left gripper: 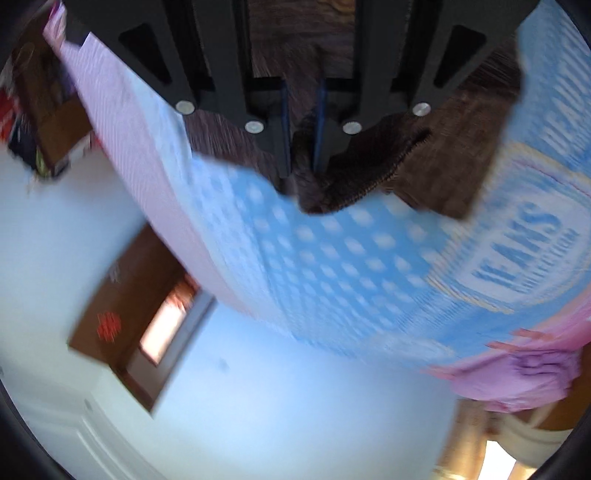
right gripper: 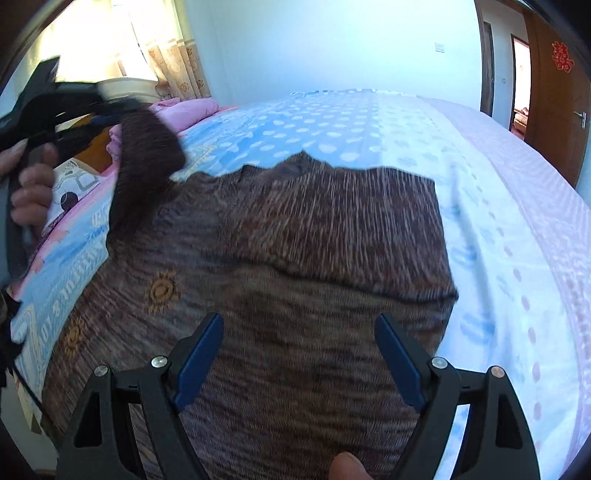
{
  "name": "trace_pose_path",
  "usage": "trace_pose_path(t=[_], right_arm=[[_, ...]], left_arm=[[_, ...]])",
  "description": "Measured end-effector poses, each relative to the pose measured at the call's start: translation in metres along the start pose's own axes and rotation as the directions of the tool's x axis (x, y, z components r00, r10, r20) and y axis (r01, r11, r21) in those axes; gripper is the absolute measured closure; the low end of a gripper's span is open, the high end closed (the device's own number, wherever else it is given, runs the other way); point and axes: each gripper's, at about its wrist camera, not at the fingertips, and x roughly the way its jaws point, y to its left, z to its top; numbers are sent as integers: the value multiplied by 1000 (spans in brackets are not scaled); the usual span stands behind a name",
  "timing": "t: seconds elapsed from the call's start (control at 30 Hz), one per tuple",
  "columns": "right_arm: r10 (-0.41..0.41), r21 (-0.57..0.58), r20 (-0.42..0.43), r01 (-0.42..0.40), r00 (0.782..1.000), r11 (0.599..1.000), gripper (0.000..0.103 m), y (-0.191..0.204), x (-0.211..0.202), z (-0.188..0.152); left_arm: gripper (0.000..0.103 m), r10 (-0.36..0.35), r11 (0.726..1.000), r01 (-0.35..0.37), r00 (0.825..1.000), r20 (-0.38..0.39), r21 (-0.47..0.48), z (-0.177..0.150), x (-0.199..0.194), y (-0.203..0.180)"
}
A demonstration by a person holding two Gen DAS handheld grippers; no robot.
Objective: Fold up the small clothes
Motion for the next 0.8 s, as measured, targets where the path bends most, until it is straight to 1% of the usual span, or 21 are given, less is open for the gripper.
trace_pose_path(t=[0.03,0.07,0.1,0.17,0.23,0.27,0.3,0.33,0.37,0.4,0.43,0.47,0.5,0.53,0.57,0.6,0.63,0.67,0.7,0.73,0.8], right_arm=[[3,4,-3,-3,1000,1000,19,-1,1,-3],[7,11,-2,-7,1000,1000,19,-3,1,-7],[13,20,-2,-13,1000,1000,19,-5,2,-10],[30,36,-4,-30,1000,999,19,-9,1,-14],[38,37,8,-39,999,999,19,-11,-1,-15],[40,34,13,-40,999,999,19,-10,-1,-15],[43,33,15,-43,999,999,19,-10,-1,-15],[43,31,15,-43,999,999,19,-9,-1,-15],[38,26,18,-38,999,999,19,-8,-2,-15],[28,18,22,-28,999,999,19,-6,-3,-14],[20,5,28,-21,999,1000,19,-3,-6,-12],[19,-8,35,-19,999,1000,19,1,-8,-8],[18,-24,37,-17,999,1000,19,7,-10,-3],[16,-39,34,-15,999,999,19,12,-11,1],[11,-61,28,-9,1000,998,19,19,-11,7],[2,-85,21,0,1000,996,19,27,-9,14],[-4,-113,18,6,1000,994,19,36,-6,23],[-2,-134,16,4,1000,991,19,44,-1,33],[-3,-146,10,4,1000,989,19,51,4,43],[-7,-153,3,7,1000,988,19,57,11,53],[-43,-168,-25,38,999,985,19,73,33,76]], left_arm=[[88,10,999,-8,999,-36,41,-12,11,-11],[88,25,995,-19,997,-70,95,-26,21,-23],[88,23,987,-6,994,-107,160,-40,29,-34],[88,17,974,9,993,-114,227,-55,26,-40],[84,16,963,10,995,-97,270,-63,12,-35],[68,30,959,-7,997,-77,285,-63,4,-28],[43,62,954,-45,997,-47,298,-63,-3,-21],[32,122,944,-116,993,2,310,-62,-13,-10],[26,187,928,-194,981,51,318,-60,-21,0],[26,252,909,-266,964,87,322,-57,-24,12],[26,328,879,-347,938,114,327,-52,-25,29],[26,419,835,-442,897,140,327,-47,-24,48],[27,479,806,-501,865,152,314,-43,-23,62],[27,529,787,-546,837,141,287,-38,-21,81],[27,560,781,-563,823,95,270,-35,-15,99],[27,585,777,-573,810,37,260,-34,-7,114],[27,603,776,-585,798,-3,234,-35,-1,128],[27,595,790,-577,803,-33,208,-37,2,139],[26,582,803,-563,812,-49,195,-38,3,143],[26,575,808,-558,817,-46,187,-38,2,143],[23,584,801,-568,811,-38,189,-41,-1,142]])
